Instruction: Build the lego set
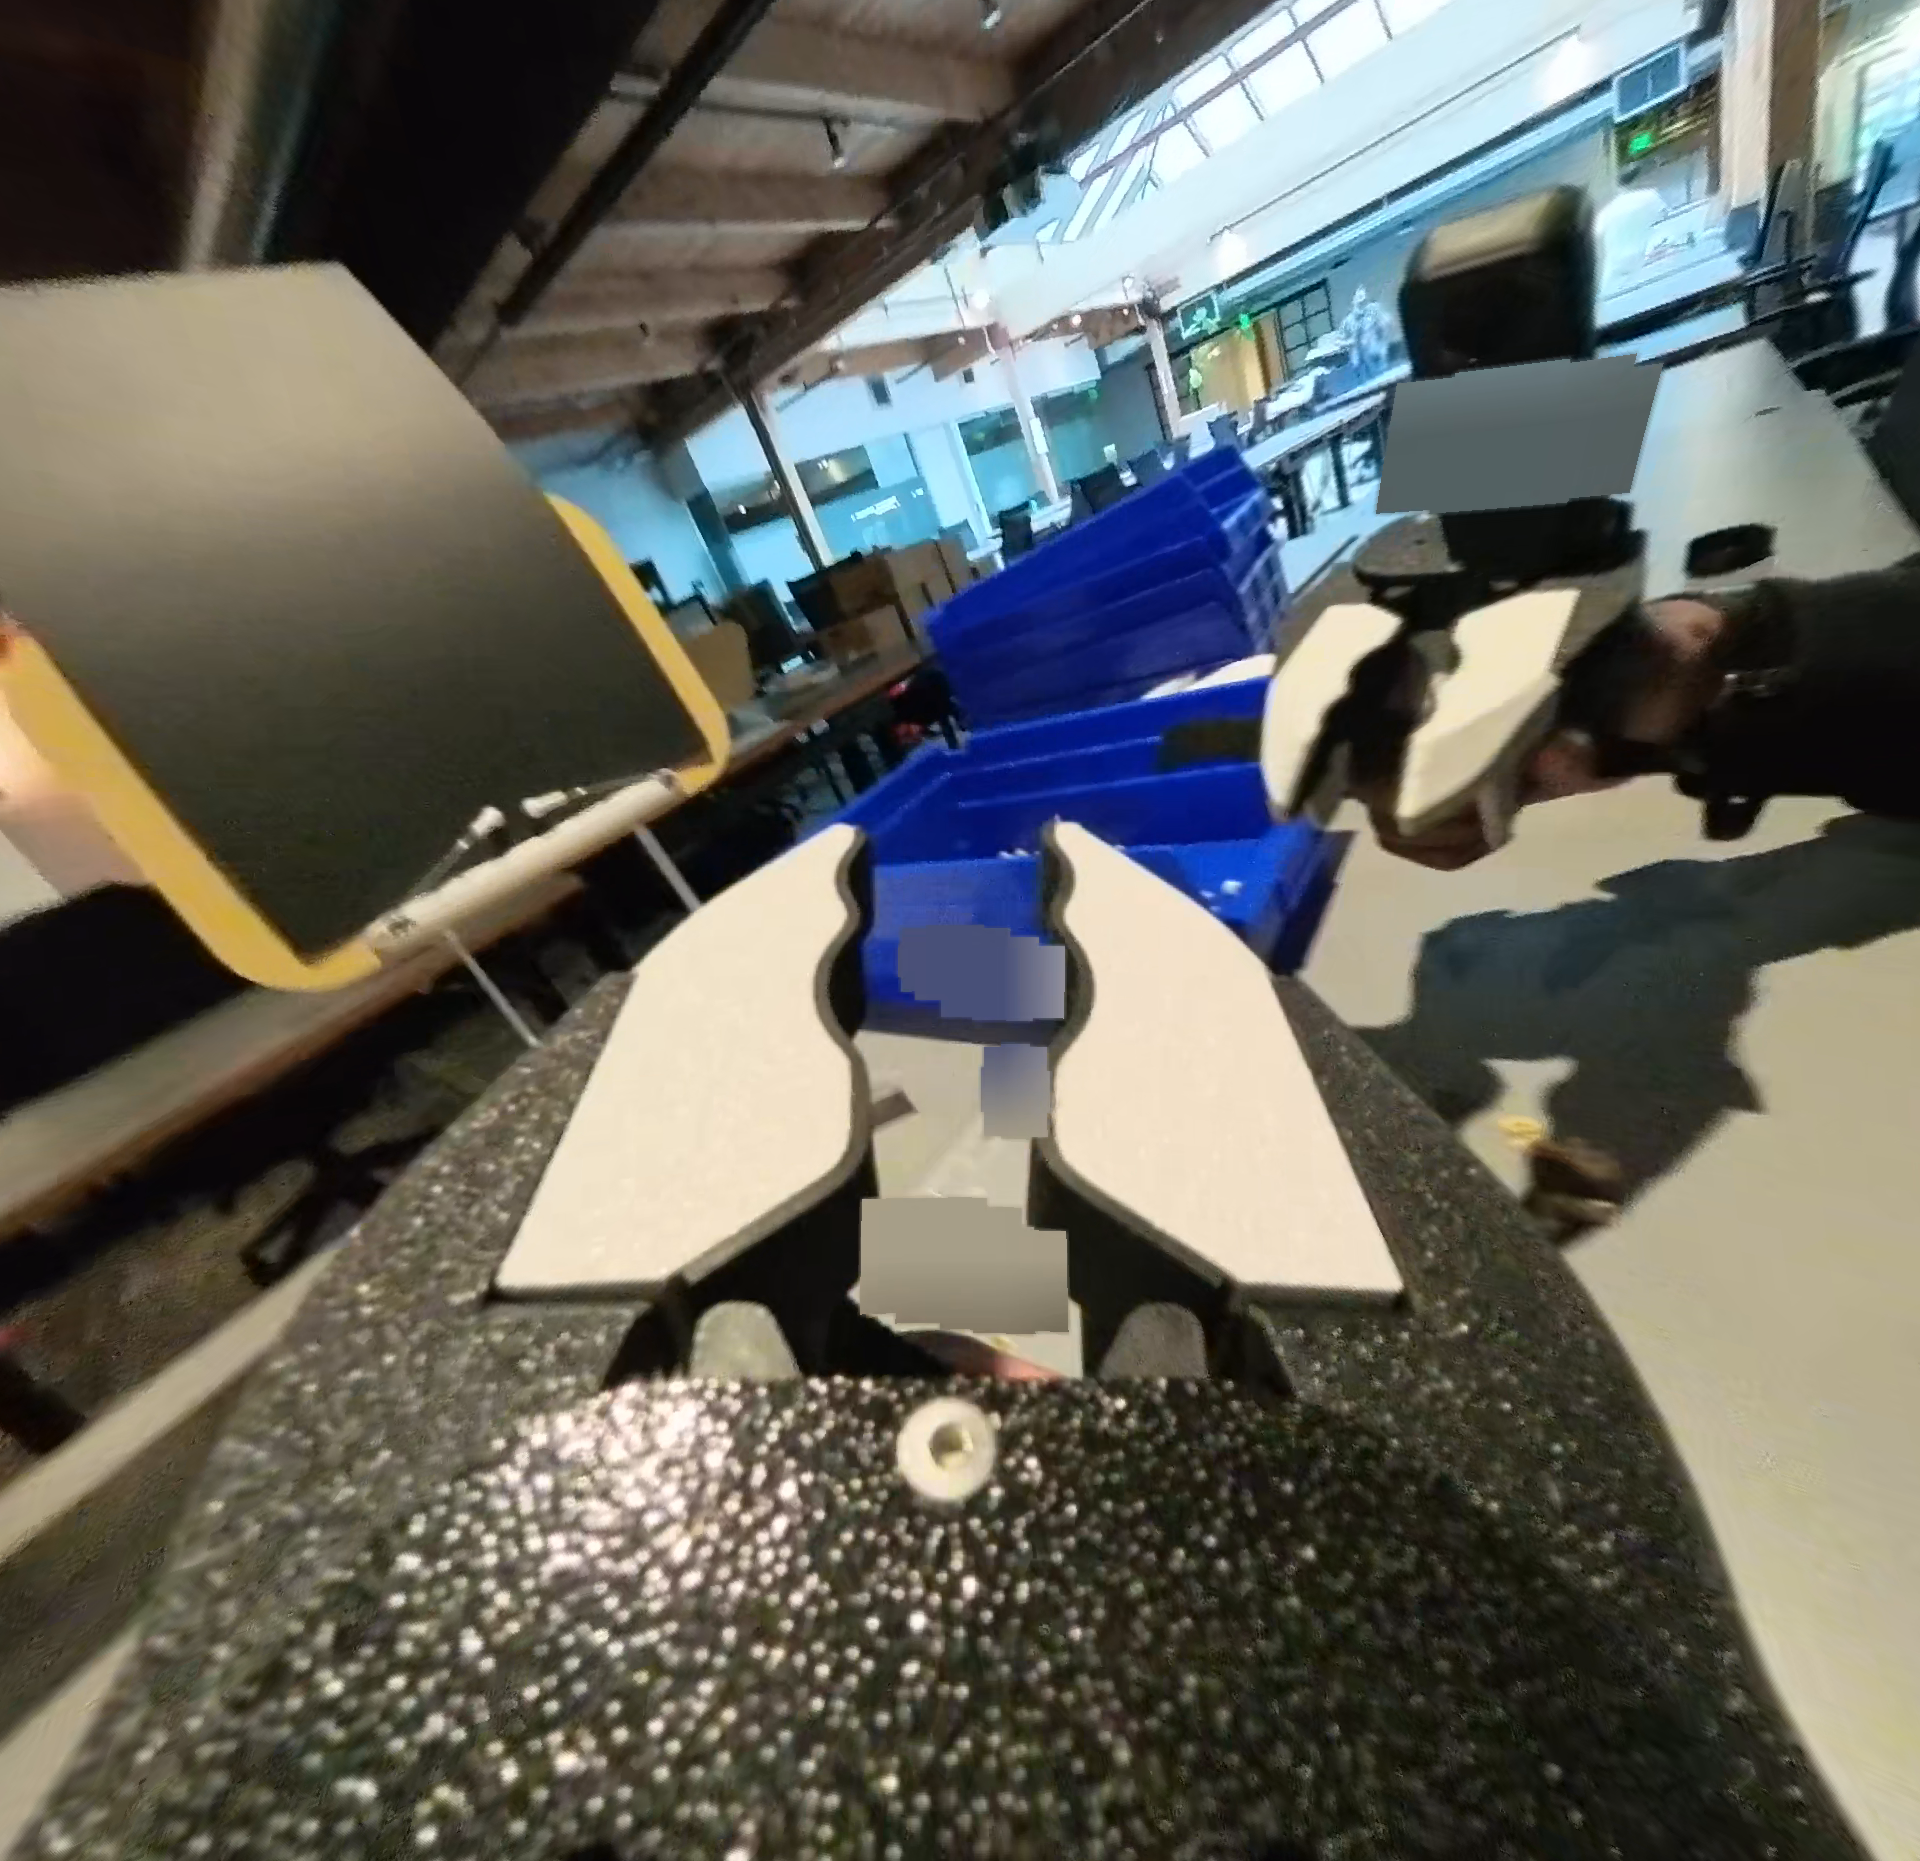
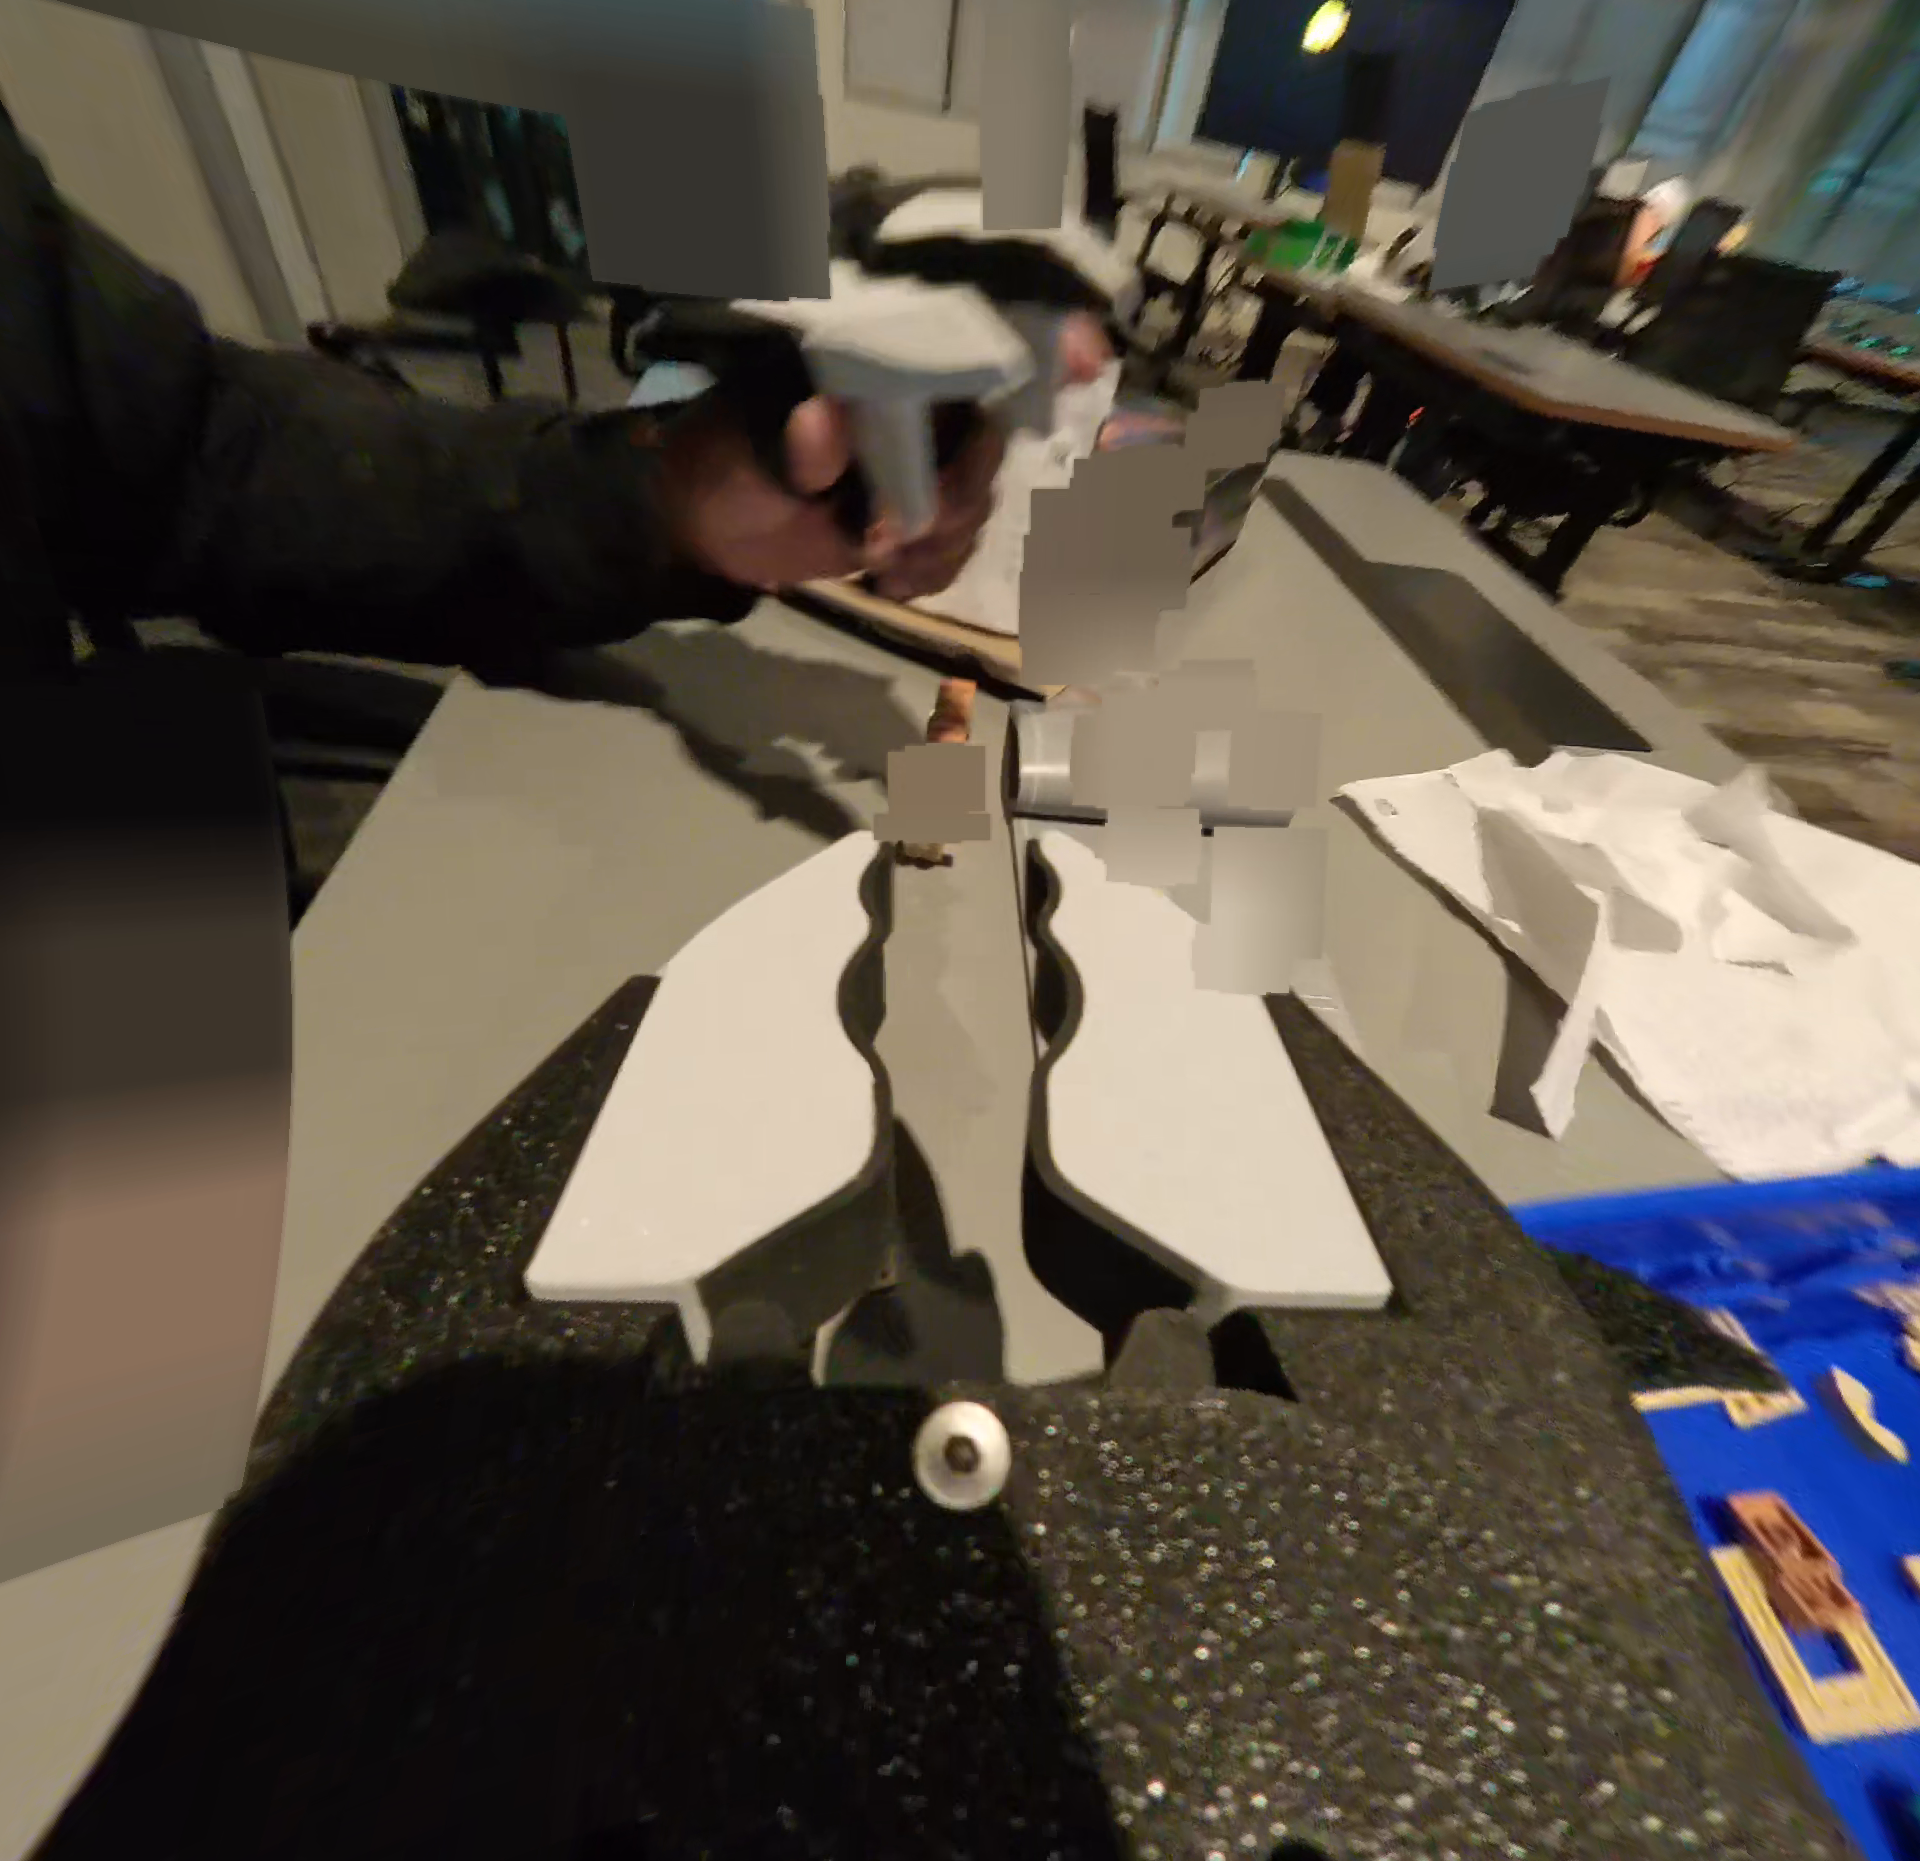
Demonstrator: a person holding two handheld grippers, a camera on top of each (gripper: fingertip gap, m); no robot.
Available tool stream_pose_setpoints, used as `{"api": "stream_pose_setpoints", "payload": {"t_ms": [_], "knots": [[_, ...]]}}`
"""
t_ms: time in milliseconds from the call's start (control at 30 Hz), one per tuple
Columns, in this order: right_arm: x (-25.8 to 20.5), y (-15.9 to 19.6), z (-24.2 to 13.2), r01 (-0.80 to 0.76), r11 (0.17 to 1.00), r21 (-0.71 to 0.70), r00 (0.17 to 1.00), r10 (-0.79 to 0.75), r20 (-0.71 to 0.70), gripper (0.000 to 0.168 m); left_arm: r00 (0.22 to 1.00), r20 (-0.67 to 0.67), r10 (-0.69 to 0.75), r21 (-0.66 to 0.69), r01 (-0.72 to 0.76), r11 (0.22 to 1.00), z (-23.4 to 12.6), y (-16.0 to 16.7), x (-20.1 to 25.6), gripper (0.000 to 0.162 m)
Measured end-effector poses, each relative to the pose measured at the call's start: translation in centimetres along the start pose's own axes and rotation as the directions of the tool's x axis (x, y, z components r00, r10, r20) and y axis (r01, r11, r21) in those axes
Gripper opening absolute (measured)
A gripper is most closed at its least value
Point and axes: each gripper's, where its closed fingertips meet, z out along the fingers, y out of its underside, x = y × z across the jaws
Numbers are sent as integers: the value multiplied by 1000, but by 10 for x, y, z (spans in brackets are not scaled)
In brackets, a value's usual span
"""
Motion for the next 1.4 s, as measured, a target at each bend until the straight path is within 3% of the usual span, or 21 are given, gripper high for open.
{"api": "stream_pose_setpoints", "payload": {"t_ms": [67,167,467,633,967,1400], "knots": [[0,5,8,9,1000,-19,1000,-8,27,16,999,36,34,39,-36,999,5,3,-19,28],[-3,16,8,59,997,-48,998,-59,6,12,996,82,-36,85,29,996,2,16,-36,27],[-3,37,-5,127,988,-86,992,-129,-16,11,976,81,-203,107,194,975,-9,33,-45,22],[-7,54,-4,131,984,-120,991,-128,30,10,988,87,-127,31,124,992,-5,47,-42,22],[-16,68,2,162,976,-145,985,-151,88,13,992,70,-109,5,109,994,-2,51,-36,22],[-17,99,1,118,939,-324,988,-78,134,14,998,-1,-69,-33,69,997,5,51,-17,22]]}}
